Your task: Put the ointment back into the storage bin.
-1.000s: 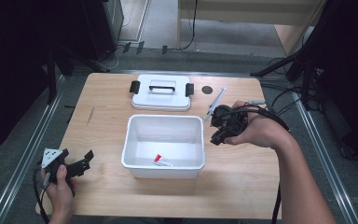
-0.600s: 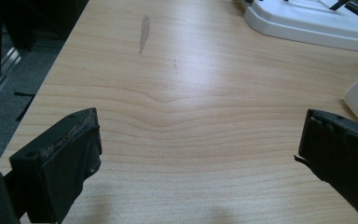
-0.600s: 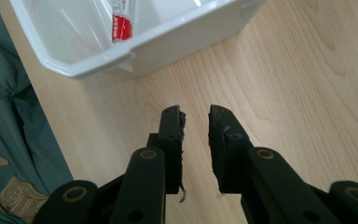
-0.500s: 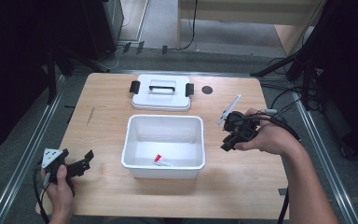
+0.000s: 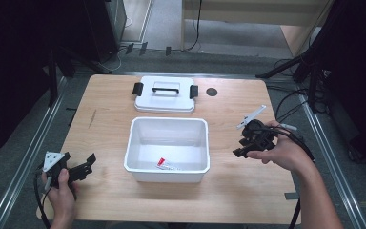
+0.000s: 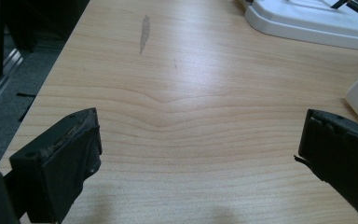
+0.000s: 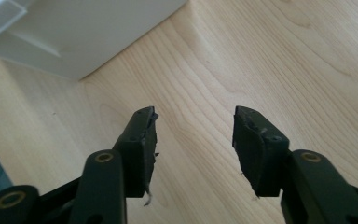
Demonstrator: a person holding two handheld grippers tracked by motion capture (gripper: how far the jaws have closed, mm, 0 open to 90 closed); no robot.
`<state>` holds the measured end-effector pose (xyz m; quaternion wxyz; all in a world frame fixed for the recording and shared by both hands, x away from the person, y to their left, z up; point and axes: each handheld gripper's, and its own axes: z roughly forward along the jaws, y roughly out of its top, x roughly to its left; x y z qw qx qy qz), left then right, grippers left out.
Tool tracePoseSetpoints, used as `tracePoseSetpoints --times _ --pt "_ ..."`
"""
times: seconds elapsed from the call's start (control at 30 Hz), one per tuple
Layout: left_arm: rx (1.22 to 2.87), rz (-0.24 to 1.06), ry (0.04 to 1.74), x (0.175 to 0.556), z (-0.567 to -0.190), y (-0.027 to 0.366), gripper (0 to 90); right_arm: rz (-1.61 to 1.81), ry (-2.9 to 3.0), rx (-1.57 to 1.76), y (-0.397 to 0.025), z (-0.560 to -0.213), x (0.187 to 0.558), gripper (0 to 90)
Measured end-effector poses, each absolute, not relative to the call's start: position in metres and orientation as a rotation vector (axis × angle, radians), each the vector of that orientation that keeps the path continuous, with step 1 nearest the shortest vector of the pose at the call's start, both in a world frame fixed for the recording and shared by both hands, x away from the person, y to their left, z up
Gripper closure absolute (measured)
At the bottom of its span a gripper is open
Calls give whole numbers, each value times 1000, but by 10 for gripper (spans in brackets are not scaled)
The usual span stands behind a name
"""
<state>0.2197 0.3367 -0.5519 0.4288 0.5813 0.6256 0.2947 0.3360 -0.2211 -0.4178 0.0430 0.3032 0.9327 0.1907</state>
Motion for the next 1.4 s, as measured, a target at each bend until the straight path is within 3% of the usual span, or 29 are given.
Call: tracePoseSetpoints --times 0.17,0.47,0.67,1.17,1.4 --pt "1449 734 1563 220 -552 337 0 604 2799 987 -232 -426 334 479" --pt "1451 740 1559 219 -552 336 0 765 2572 1217 -269 -451 324 240" --pt "1449 744 1560 219 -552 336 0 779 2406 1305 -285 -464 316 180" --pt "1445 748 1557 219 -552 336 0 910 2171 1421 -323 -509 290 159" --pt "1461 755 1552 218 -552 335 0 983 2063 1435 -338 -529 268 191"
